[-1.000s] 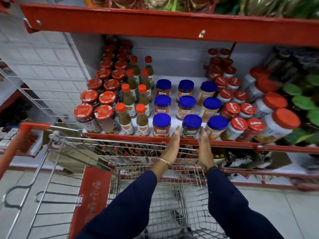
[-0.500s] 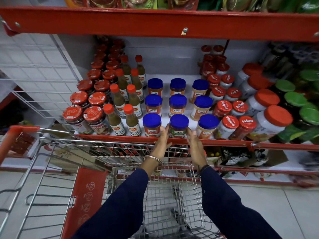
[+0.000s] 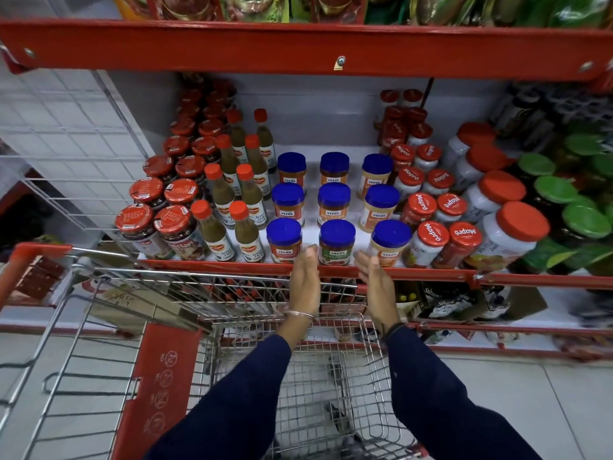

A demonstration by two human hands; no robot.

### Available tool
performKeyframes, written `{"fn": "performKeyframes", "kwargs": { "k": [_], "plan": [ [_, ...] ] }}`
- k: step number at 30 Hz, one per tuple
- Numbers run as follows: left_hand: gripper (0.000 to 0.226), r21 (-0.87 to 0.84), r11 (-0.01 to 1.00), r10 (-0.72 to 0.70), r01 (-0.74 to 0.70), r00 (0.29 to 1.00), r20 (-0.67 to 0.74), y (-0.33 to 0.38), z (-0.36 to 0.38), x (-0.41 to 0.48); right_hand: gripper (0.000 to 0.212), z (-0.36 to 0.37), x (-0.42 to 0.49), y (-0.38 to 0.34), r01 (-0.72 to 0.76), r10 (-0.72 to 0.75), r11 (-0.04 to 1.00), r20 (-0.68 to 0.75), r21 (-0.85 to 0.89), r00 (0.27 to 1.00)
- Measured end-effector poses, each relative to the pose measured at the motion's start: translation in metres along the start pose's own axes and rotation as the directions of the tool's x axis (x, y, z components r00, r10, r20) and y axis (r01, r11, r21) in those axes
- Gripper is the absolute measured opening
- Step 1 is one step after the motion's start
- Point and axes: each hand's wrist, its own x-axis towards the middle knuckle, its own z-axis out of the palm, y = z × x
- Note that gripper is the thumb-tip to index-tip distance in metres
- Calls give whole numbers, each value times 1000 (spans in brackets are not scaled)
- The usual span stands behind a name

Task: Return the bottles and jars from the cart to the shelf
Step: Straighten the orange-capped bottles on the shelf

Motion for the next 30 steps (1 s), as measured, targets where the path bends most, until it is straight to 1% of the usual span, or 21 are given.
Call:
{"fn": "performKeyframes", "kwargs": {
  "k": [1, 2, 3, 4, 6, 7, 8, 9, 10, 11, 13, 14, 15, 16, 18, 19, 21, 24, 27, 30],
  "plan": [
    [34, 30, 998, 57, -55, 995, -77, -2, 6, -7, 61, -6, -5, 5, 2, -1, 1000, -49, 11, 999],
    [32, 53, 994, 96, -92, 991, -93, -2, 13, -15, 58, -13, -9, 10, 9, -6, 1000, -102, 27, 995],
    [36, 64, 991, 123, -120, 991, -50, 0, 22, -22, 56, -21, -13, 16, 25, -19, 999, -153, 41, 988],
    [40, 70, 990, 122, -123, 992, 26, 2, 30, -27, 56, -29, -15, 19, 45, -34, 998, -203, 46, 979],
    [54, 92, 993, 60, -79, 980, 190, 3, 46, -30, 61, -43, -11, 23, 67, -55, 997, -254, 38, 966],
    [64, 93, 995, 12, -37, 968, 250, 7, 52, -28, 65, -48, -7, 22, 72, -61, 997, -250, 35, 966],
    [77, 85, 996, -36, 12, 959, 281, 11, 57, -26, 69, -52, -3, 21, 63, -54, 997, -229, 35, 972],
    [92, 66, 996, -73, 56, 953, 294, 15, 62, -22, 74, -54, 2, 19, 52, -44, 998, -193, 37, 980],
    [101, 45, 994, -105, 96, 950, 295, 18, 66, -18, 78, -55, 6, 17, 37, -31, 999, -153, 37, 988],
    [100, 23, 991, -132, 131, 945, 298, 23, 68, -15, 82, -56, 10, 15, 20, -15, 999, -114, 39, 993],
    [75, -51, 981, -164, 187, 939, 303, 35, 73, -12, 86, -57, 14, 9, -17, 21, 998, -61, 66, 998],
    [67, -77, 973, -184, 217, 934, 307, 37, 75, -10, 86, -57, 14, 5, -29, 33, 996, -50, 87, 998],
    [68, -78, 967, -207, 242, 927, 313, 38, 75, -8, 87, -58, 14, 2, -33, 38, 994, -44, 109, 998],
    [80, -69, 964, -222, 258, 920, 323, 37, 75, -6, 93, -60, 14, -1, -34, 39, 992, -39, 122, 998],
    [114, -69, 963, -220, 260, 909, 354, 32, 74, -3, 111, -63, 14, -3, -28, 31, 992, -24, 120, 999],
    [123, -69, 966, -210, 251, 908, 362, 29, 73, -2, 115, -64, 15, -2, -28, 30, 994, -18, 106, 999],
    [127, -74, 971, -186, 229, 908, 375, 26, 72, -1, 114, -63, 14, 0, -33, 34, 996, -12, 85, 999],
    [128, -88, 968, -183, 235, 900, 395, 26, 71, 1, 109, -62, 13, 2, -43, 45, 995, -16, 89, 999],
    [127, -76, 967, -192, 242, 893, 407, 28, 68, -1, 97, -62, 13, 3, -55, 58, 994, -31, 90, 998],
    [124, -38, 970, -201, 238, 885, 421, 29, 65, -2, 103, -62, 12, 3, -64, 67, 995, -25, 82, 997]
  ]
}}
